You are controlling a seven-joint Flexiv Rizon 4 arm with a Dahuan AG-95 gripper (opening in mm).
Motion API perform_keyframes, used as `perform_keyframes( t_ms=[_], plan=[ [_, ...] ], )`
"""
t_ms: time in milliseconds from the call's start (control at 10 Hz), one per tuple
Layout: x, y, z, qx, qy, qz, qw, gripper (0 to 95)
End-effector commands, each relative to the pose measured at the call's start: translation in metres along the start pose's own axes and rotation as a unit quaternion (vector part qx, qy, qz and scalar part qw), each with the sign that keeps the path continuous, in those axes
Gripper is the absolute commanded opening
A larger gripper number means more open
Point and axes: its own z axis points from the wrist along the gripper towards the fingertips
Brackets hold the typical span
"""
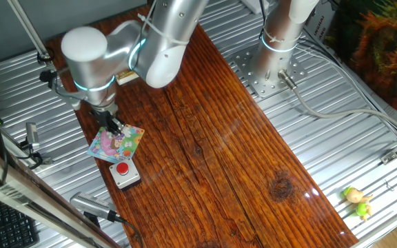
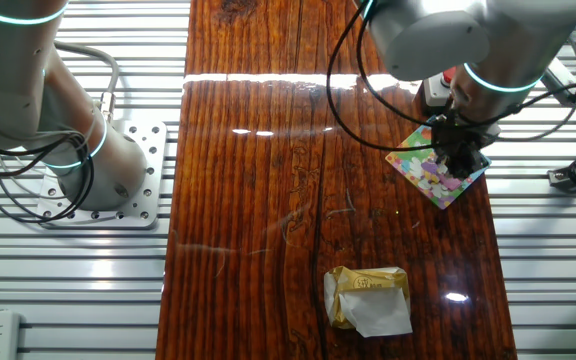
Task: Assemble one piece of a puzzle
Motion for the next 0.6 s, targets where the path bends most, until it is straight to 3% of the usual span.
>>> perform_keyframes(
  t_ms=[100, 600],
  plan=[
    [-0.0042, -0.0062, -0.0062, 0.001, 0.001, 0.022, 0.9997, 0.0],
    [-0.0091, -0.0106, -0.0108, 0.0, -0.005, 0.089, 0.996, 0.0]
  ],
)
